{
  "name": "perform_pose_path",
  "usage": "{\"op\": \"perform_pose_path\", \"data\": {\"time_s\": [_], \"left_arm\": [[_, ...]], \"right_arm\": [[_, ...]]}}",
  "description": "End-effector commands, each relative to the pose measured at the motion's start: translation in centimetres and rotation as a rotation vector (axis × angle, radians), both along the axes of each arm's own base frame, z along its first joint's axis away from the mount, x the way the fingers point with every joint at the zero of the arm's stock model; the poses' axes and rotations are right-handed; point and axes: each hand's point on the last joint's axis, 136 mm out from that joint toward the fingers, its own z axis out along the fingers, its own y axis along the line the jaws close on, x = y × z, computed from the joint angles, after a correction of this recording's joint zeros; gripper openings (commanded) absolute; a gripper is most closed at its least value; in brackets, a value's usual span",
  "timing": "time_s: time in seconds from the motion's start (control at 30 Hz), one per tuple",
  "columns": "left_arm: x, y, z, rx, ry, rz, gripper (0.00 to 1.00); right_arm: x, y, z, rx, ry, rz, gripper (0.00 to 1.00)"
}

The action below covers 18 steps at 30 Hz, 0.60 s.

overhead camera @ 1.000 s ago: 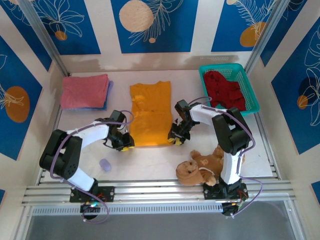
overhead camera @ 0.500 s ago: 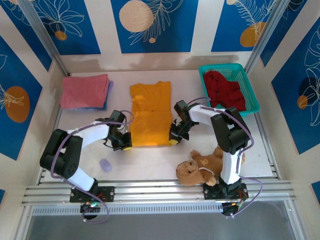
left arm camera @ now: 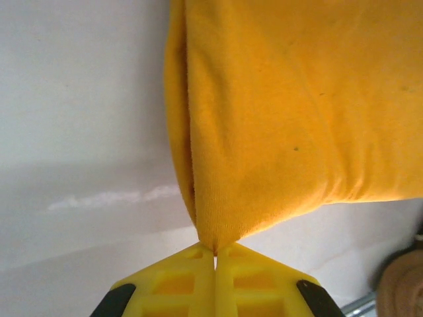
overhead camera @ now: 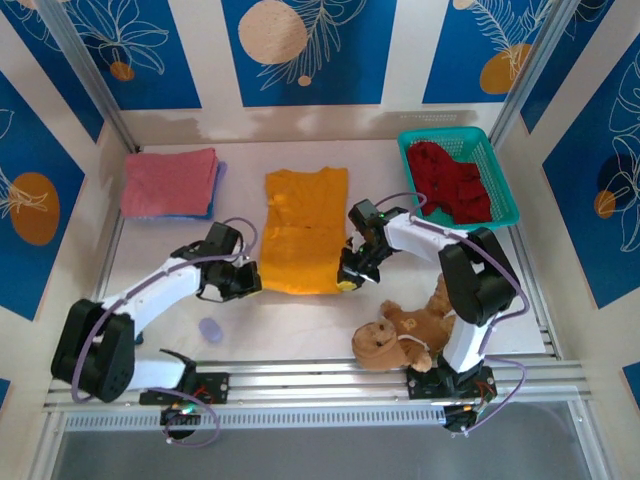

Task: Fold and stack the t-shirts

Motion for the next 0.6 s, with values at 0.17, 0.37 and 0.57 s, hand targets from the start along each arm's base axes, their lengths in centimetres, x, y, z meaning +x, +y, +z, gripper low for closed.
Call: {"op": "perform_pose_path", "data": {"time_s": [0.17,0.37,0.57], "left_arm": [[-3.6,1.1,1.5,0.002,0.054,0.027,0.00],[-5.4,1.7,2.7,-0.008,0.057,0.037,0.00],[-7.0,2.9,3.4,0.018,0.053,0.058,0.00]], "right_arm": [[-4.0,1.3,2.6,0.010,0.070,0.032,0.00],[-6.0,1.7,2.8,0.000,0.092,0.045,0.00],[-7.7,2.0,3.6,-0.009,0.096,0.071,0.00]]}}
